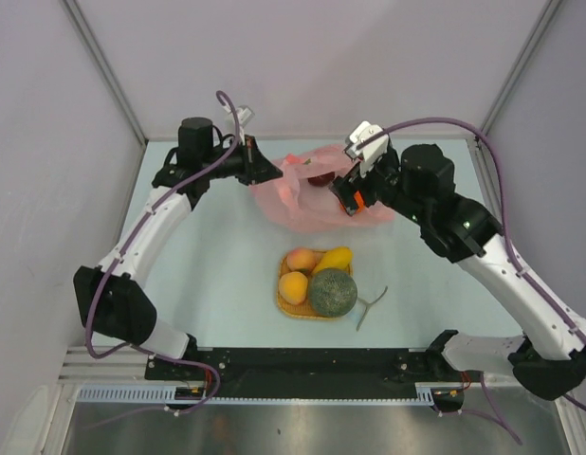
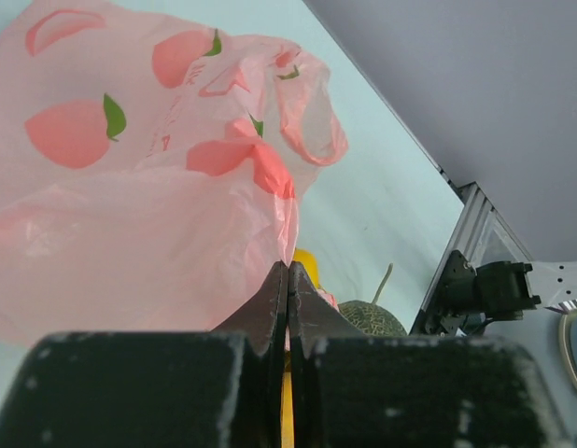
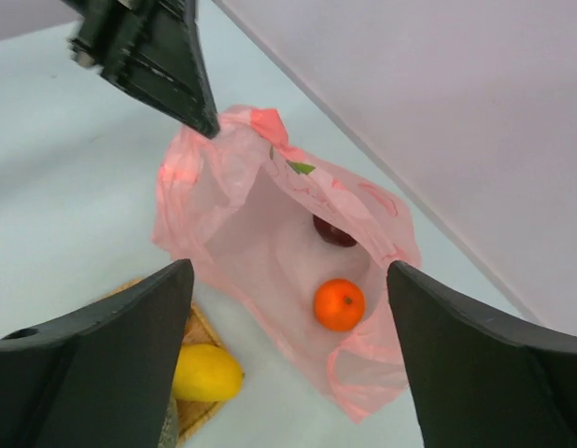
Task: Take the fake fruits out of the plastic bag
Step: Take out the fake fruit from the plastic bag.
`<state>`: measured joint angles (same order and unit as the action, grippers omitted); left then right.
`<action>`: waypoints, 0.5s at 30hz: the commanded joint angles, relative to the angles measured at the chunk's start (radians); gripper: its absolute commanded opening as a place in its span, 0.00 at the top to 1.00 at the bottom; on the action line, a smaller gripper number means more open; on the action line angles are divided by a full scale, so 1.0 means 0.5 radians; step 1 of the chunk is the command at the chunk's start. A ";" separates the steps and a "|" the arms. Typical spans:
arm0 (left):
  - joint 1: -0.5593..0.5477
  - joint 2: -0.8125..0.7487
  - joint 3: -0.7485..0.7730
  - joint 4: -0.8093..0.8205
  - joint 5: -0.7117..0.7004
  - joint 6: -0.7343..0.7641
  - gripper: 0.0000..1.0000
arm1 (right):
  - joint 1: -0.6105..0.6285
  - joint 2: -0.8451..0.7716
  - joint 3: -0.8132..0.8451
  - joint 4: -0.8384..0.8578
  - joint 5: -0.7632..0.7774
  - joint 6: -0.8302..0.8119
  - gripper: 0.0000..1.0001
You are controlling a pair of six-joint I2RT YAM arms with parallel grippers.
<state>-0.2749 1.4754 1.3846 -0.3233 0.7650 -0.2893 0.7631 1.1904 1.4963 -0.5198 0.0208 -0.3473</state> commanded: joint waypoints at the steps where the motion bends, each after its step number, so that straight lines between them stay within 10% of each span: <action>1: -0.027 0.050 0.164 0.021 0.142 -0.023 1.00 | -0.222 0.291 -0.112 -0.043 -0.173 0.176 0.20; 15: 0.022 0.047 0.262 -0.222 0.108 0.238 1.00 | -0.455 0.917 -0.109 0.113 -0.161 0.268 0.25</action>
<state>-0.2802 1.5097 1.5017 -0.4057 0.7956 -0.2226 0.5678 1.5848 1.4048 -0.5457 -0.0692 -0.2588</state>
